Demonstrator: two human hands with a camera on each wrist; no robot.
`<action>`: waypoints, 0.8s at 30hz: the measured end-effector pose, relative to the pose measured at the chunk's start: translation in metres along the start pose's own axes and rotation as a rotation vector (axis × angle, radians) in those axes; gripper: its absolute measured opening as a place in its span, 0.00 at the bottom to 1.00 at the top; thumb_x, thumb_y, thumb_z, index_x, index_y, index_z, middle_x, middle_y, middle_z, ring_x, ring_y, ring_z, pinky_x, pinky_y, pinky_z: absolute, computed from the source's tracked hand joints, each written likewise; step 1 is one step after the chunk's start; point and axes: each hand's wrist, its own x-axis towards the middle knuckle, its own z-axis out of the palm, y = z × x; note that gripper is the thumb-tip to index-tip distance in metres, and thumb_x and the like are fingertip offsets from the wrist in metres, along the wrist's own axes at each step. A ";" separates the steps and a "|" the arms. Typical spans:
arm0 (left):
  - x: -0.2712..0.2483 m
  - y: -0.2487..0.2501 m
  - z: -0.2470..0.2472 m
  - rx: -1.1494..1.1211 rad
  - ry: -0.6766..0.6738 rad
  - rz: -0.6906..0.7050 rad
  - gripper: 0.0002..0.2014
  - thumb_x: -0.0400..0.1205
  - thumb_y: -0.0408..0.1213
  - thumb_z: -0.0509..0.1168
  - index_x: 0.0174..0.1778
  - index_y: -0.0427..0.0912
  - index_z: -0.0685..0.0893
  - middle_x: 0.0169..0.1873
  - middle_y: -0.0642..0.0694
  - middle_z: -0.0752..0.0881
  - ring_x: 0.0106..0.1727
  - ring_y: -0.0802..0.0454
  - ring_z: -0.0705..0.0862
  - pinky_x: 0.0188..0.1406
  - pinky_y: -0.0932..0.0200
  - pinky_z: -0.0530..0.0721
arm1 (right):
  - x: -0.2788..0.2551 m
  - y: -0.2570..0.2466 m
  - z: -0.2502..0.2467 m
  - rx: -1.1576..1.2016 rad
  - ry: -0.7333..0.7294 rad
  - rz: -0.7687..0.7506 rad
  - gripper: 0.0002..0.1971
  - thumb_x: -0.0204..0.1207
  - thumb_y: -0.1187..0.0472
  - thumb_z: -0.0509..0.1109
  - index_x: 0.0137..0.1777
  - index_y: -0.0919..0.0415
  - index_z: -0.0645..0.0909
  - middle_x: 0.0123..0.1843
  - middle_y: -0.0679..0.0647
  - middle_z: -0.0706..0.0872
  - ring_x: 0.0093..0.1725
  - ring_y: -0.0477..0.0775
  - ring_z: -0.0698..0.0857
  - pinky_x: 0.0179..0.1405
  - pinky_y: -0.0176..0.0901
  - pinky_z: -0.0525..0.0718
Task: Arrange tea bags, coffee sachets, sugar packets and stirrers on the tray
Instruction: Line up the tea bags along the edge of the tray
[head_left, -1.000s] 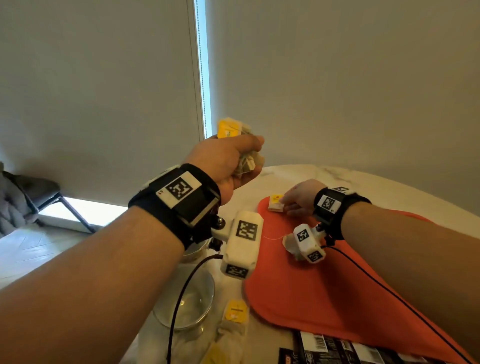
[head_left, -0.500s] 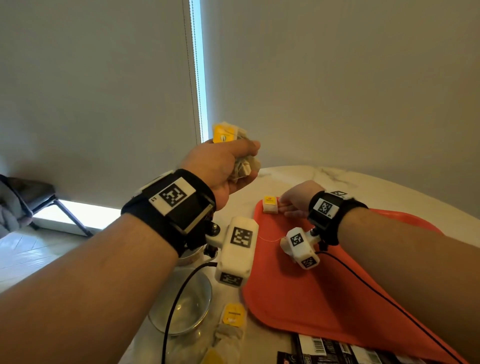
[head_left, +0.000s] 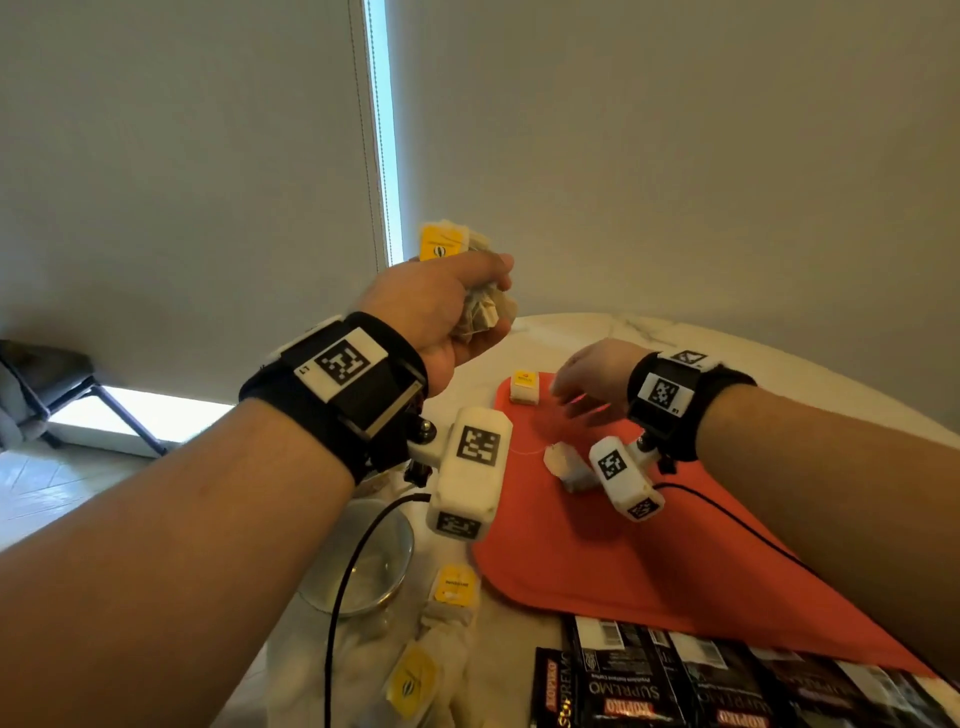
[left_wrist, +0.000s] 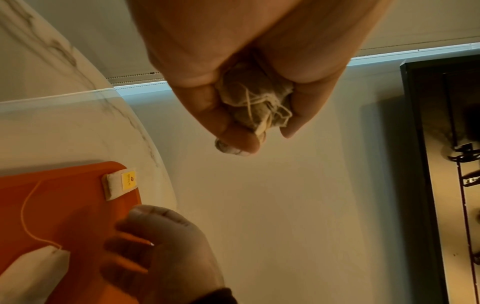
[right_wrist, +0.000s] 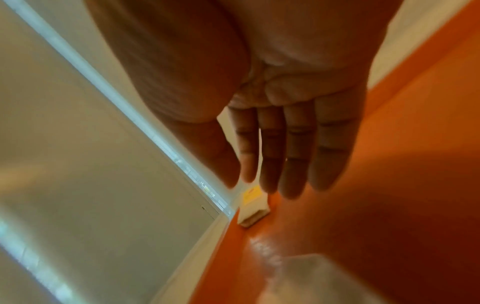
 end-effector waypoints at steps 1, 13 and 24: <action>-0.003 0.000 0.001 0.001 -0.008 -0.011 0.13 0.80 0.39 0.80 0.56 0.37 0.89 0.44 0.42 0.91 0.36 0.49 0.90 0.30 0.57 0.88 | -0.008 0.003 -0.005 -0.072 -0.030 -0.013 0.06 0.78 0.66 0.76 0.52 0.66 0.88 0.44 0.58 0.91 0.40 0.58 0.89 0.41 0.48 0.87; -0.043 -0.004 0.007 -0.001 -0.018 -0.002 0.08 0.81 0.38 0.78 0.51 0.40 0.88 0.34 0.45 0.91 0.34 0.47 0.91 0.30 0.55 0.89 | -0.051 0.001 -0.004 -0.392 -0.008 -0.180 0.11 0.72 0.54 0.82 0.50 0.60 0.91 0.41 0.54 0.93 0.42 0.53 0.91 0.44 0.49 0.92; -0.058 -0.014 0.024 0.139 -0.055 0.121 0.14 0.76 0.32 0.82 0.54 0.44 0.88 0.46 0.41 0.92 0.46 0.44 0.94 0.39 0.54 0.91 | -0.123 -0.022 -0.049 0.309 0.056 -0.458 0.03 0.76 0.65 0.78 0.48 0.63 0.88 0.44 0.61 0.92 0.44 0.55 0.90 0.54 0.58 0.91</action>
